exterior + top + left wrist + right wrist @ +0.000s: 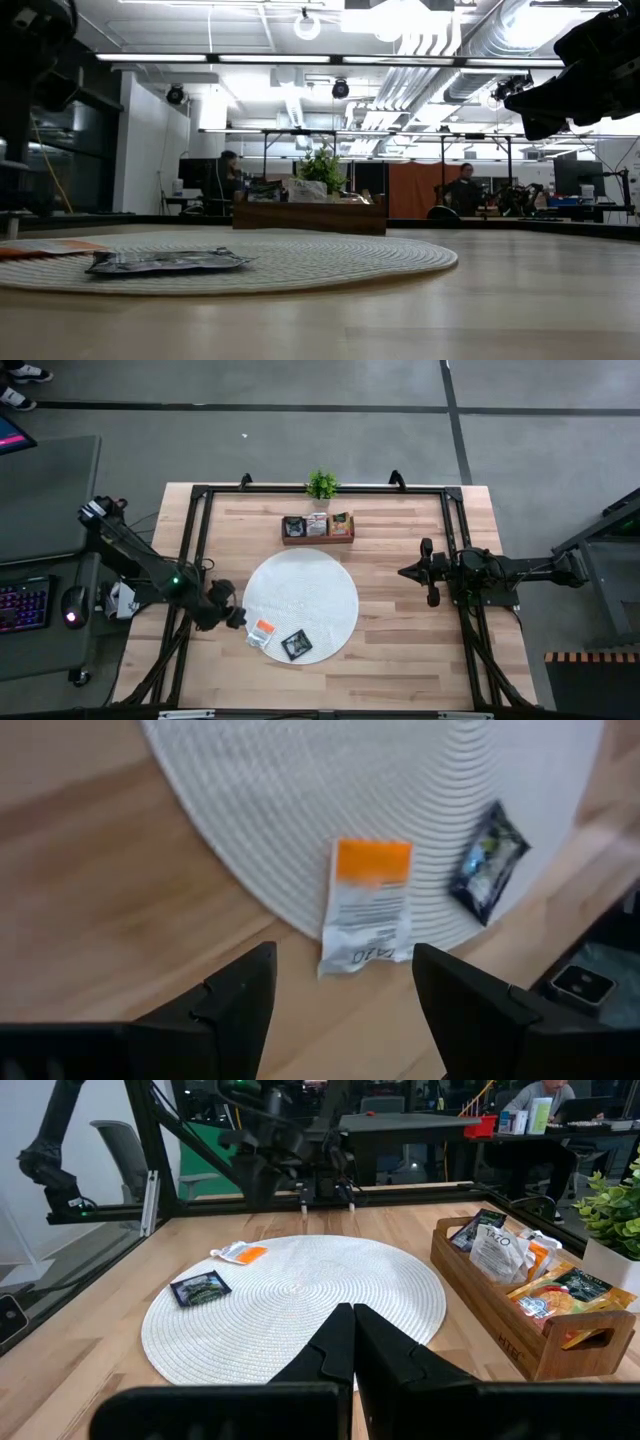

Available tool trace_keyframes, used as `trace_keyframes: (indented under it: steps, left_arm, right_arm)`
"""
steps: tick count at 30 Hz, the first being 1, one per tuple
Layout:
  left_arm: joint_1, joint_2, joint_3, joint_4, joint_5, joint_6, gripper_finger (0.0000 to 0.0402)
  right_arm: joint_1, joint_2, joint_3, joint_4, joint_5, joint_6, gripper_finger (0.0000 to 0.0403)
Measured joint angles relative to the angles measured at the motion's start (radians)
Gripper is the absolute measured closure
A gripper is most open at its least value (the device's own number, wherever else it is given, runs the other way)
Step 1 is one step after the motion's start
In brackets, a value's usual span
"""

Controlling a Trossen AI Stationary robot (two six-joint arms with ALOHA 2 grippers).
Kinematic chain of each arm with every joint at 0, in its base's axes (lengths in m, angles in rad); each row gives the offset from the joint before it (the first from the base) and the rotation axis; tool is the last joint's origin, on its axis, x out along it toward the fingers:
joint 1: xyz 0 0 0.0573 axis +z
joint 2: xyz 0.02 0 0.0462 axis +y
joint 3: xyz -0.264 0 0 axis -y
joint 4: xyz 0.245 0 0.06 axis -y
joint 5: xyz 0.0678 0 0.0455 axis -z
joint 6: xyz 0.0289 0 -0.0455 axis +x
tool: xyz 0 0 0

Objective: Pick & Place Tea
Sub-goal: Put the orange tea bag into the middle section of the wooden organizer

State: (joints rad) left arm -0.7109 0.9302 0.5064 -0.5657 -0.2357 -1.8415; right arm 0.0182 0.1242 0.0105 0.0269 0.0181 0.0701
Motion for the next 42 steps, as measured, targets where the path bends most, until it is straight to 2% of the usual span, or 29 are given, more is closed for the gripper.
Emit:
trace_keyframes:
  steps: [7, 11, 18, 42]
  left_arm:
    - [-0.038, 0.123, 0.0, 0.1, 0.001, -0.126, 0.017]
    - [-0.036, 0.187, 0.0, 0.17, 0.025, -0.136, 0.017]
    - [-0.036, 0.257, 0.0, 0.189, 0.095, -0.15, 0.017]
    - [-0.036, 0.377, 0.003, 0.293, 0.091, -0.141, 0.017]
  right_arm:
    - [0.0, 0.0, 0.0, 0.0, 0.0, 0.0, 0.0402]
    - [0.0, 0.0, 0.0, 0.0, 0.0, 0.0, 0.0402]
    - [0.0, 0.0, 0.0, 0.0, 0.0, 0.0, 0.0402]
    - [0.0, 0.0, 0.0, 0.0, 0.0, 0.0, 0.0402]
